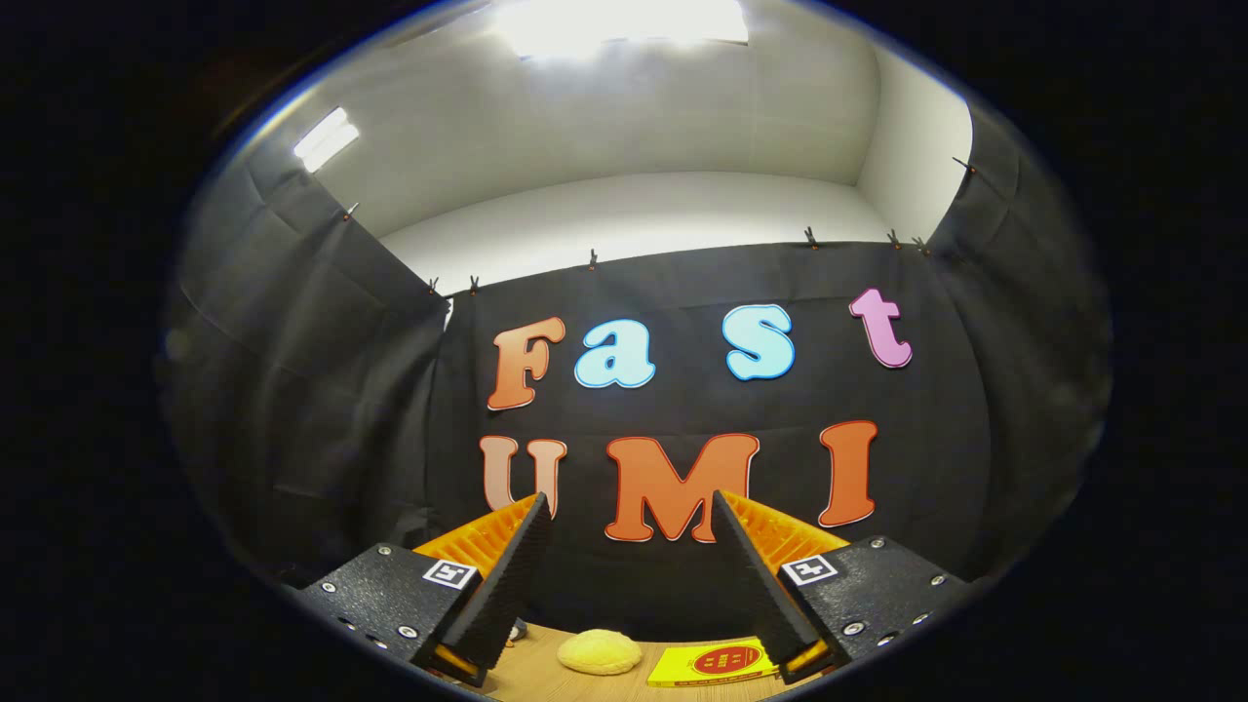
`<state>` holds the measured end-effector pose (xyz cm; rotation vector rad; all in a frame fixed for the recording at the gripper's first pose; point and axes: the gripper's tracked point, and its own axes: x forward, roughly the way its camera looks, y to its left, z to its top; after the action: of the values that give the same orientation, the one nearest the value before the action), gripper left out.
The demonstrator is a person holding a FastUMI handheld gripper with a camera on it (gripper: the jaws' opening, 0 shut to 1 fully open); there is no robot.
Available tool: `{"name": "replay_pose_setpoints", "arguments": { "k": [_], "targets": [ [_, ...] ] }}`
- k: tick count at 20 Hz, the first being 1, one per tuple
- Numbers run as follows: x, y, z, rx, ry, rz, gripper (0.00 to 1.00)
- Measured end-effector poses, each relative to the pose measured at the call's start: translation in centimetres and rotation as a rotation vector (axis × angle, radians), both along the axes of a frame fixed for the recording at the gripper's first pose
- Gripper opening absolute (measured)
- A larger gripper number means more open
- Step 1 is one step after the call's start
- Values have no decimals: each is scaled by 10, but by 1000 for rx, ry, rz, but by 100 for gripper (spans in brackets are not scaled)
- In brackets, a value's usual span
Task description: Open the storage box then place both shoes into the box .Put the left shoe in first, then the right shoe, with the right side of both shoes facing outward in a uniform manner.
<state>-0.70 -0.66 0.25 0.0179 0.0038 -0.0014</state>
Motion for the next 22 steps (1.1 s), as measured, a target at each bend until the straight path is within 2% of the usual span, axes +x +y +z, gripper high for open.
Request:
{"name": "replay_pose_setpoints", "arguments": {
  "k": [4,11,15,18,22],
  "targets": [
    [-3,8,-4,-53,6,29,98],
    [-18,58,-45,194,183,197,98],
    [-27,92,-99,308,380,290,98],
    [-47,130,-143,472,590,381,99],
    [-65,166,-188,695,824,413,97]
  ]
}}
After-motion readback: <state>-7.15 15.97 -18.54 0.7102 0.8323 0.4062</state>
